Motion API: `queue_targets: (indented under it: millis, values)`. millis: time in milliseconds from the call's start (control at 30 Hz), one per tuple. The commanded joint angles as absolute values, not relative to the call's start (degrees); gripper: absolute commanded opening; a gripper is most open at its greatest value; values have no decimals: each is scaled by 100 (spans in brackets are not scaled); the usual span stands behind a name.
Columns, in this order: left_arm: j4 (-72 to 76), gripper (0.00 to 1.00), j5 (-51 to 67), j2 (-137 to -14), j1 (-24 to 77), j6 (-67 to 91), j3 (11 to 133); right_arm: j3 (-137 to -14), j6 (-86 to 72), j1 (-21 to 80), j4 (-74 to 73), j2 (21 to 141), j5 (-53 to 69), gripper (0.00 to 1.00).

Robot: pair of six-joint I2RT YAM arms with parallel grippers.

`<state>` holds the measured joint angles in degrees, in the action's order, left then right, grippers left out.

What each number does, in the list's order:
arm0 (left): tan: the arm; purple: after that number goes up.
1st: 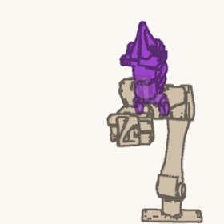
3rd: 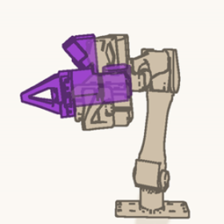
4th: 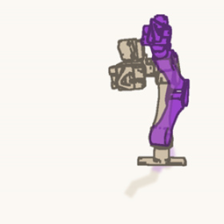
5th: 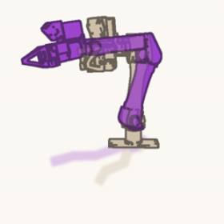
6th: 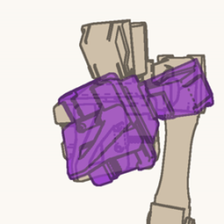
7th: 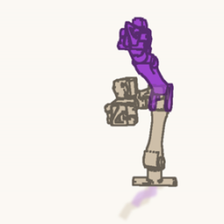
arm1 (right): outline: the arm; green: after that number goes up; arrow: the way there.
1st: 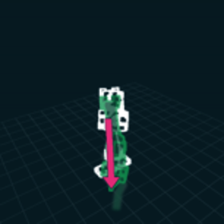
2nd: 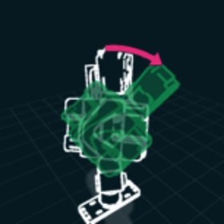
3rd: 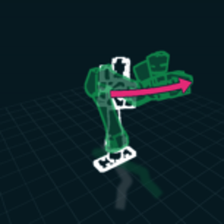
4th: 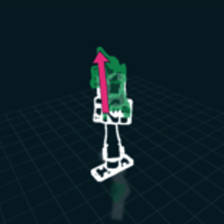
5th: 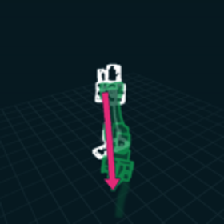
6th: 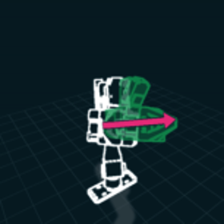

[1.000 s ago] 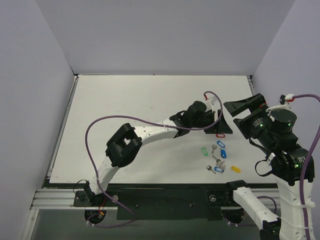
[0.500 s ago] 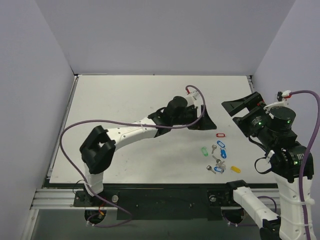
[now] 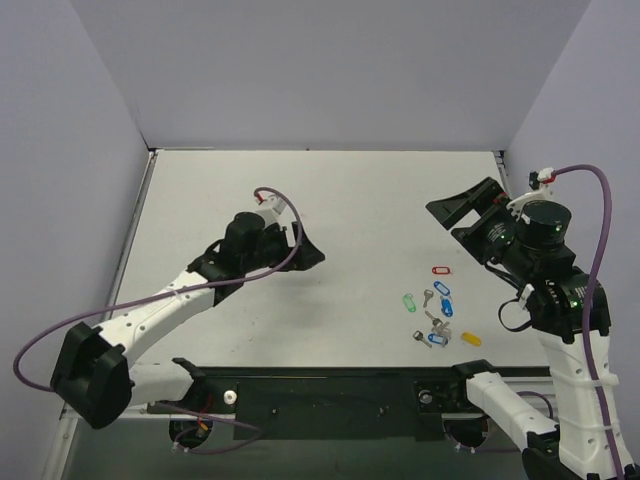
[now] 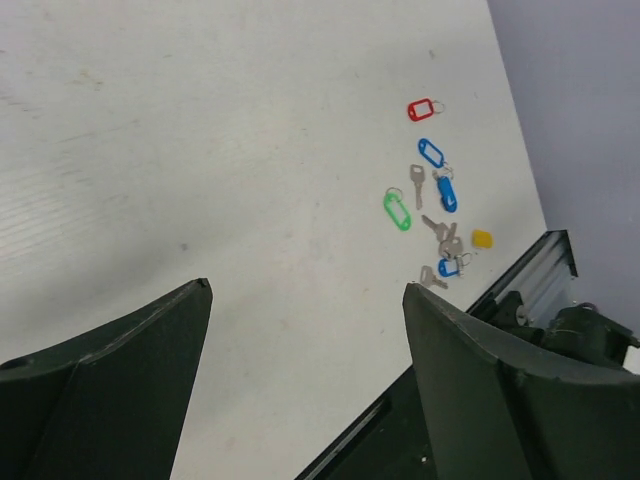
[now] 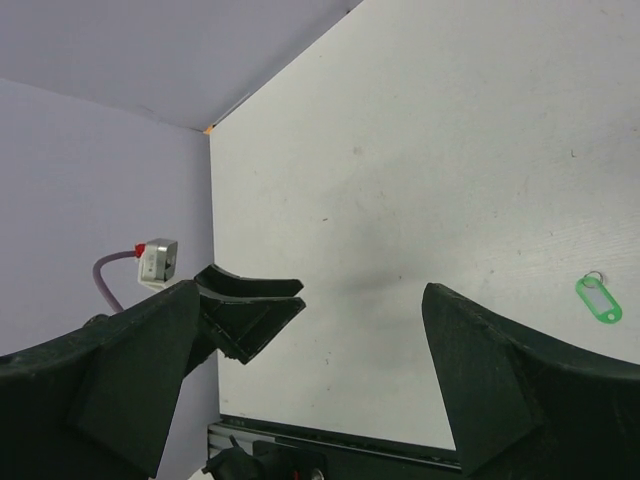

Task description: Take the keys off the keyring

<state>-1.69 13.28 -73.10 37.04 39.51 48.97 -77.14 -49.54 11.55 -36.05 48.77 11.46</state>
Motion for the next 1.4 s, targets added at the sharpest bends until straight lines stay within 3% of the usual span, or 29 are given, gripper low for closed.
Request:
queue_targets:
  millis: [0,167,267,467,633,967,1367]
  values:
    - [-1027,88,958,-6329,3289,3096,4606,-7612,-4720,1239,-3244,4860,1265,88]
    - [-1949,90,660,-5127,2831,2471,4412,-7243,-4501,1283,-3059,4773,1380,89]
    - [-2284,96,230,-4520,2663,2084,4298,-6857,-4483,1292,-3006,4676,1284,89]
    - [-2488,97,-456,-3956,2549,1741,4061,-6364,-4220,1309,-2927,4535,1038,89]
    - [-2066,97,-2316,-3753,2418,1521,3482,-6135,-3990,1336,-3059,4395,809,89]
    - [251,97,-2796,-3928,1398,959,2409,-5924,-3920,1353,-3032,4096,826,89]
    - [4224,97,-2223,-5850,106,1424,1354,-5739,-4069,1371,-3252,3885,967,89]
